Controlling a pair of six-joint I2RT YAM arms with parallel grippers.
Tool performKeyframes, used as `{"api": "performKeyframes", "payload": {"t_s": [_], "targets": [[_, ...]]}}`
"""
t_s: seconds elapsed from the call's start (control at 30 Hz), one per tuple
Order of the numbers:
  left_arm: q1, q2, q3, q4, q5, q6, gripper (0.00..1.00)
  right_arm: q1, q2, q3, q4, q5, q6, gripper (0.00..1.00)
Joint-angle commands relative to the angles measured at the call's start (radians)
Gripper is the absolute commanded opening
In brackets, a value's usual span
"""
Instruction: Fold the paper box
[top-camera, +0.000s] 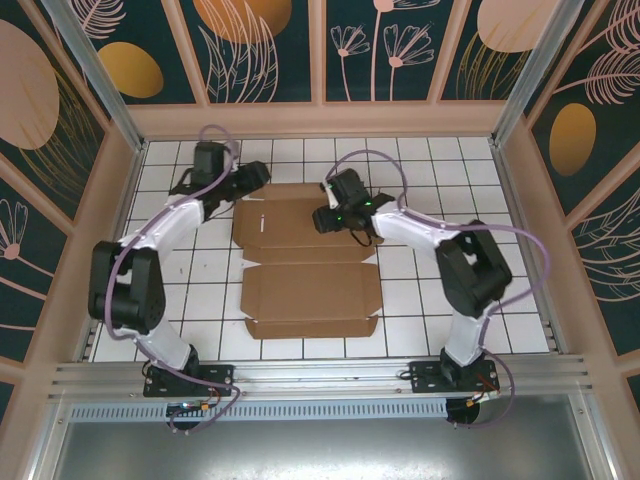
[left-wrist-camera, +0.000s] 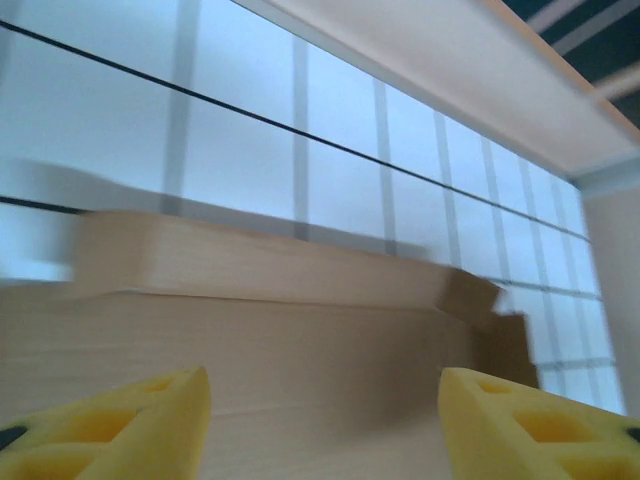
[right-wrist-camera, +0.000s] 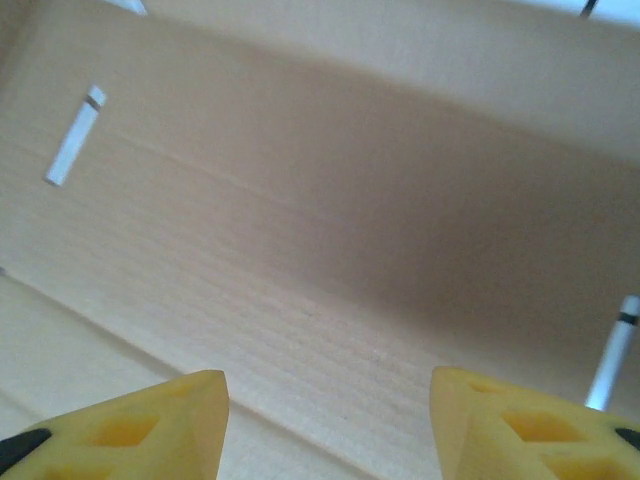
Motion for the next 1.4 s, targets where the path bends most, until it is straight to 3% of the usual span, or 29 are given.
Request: {"api": "performKeyframes", "payload": {"t_s": [0.0, 0.1, 0.37, 0.57, 0.73, 1.0, 1.13, 1.37], "targets": [[0.003, -0.03, -0.042, -0.129, -0.203, 0.109, 0.62, 0.018, 0.077, 0.043, -0.089, 0.111, -0.034, 0.56], [0.026, -0.006, -0.058, -0.172, -0.268, 0.128, 0.64, 0.027, 0.121, 0.036, -0.086, 0.145, -0.044, 0.56], [0.062, 0.145, -0.052, -0.139, -0.07, 0.167, 0.63, 0.043, 0.146, -0.002, -0.053, 0.147, -0.046, 0.53], [0.063, 0.243, -0.002, -0.186, -0.075, 0.188, 0.61, 0.043, 0.151, -0.022, -0.024, 0.114, -0.041, 0.51], [0.065, 0.293, -0.021, -0.146, -0.006, 0.188, 0.5, 0.043, 0.153, -0.045, -0.004, 0.085, -0.035, 0.49], [0.074, 0.25, -0.018, -0.115, 0.097, 0.16, 0.13, 0.039, 0.144, -0.087, 0.025, 0.067, -0.018, 0.45], [0.075, 0.21, -0.01, -0.106, 0.174, 0.129, 0.07, 0.032, 0.143, -0.102, 0.041, 0.038, -0.004, 0.45], [0.074, 0.184, -0.032, -0.045, 0.297, 0.057, 0.08, 0.026, 0.149, -0.11, 0.044, 0.034, -0.003, 0.45]]}}
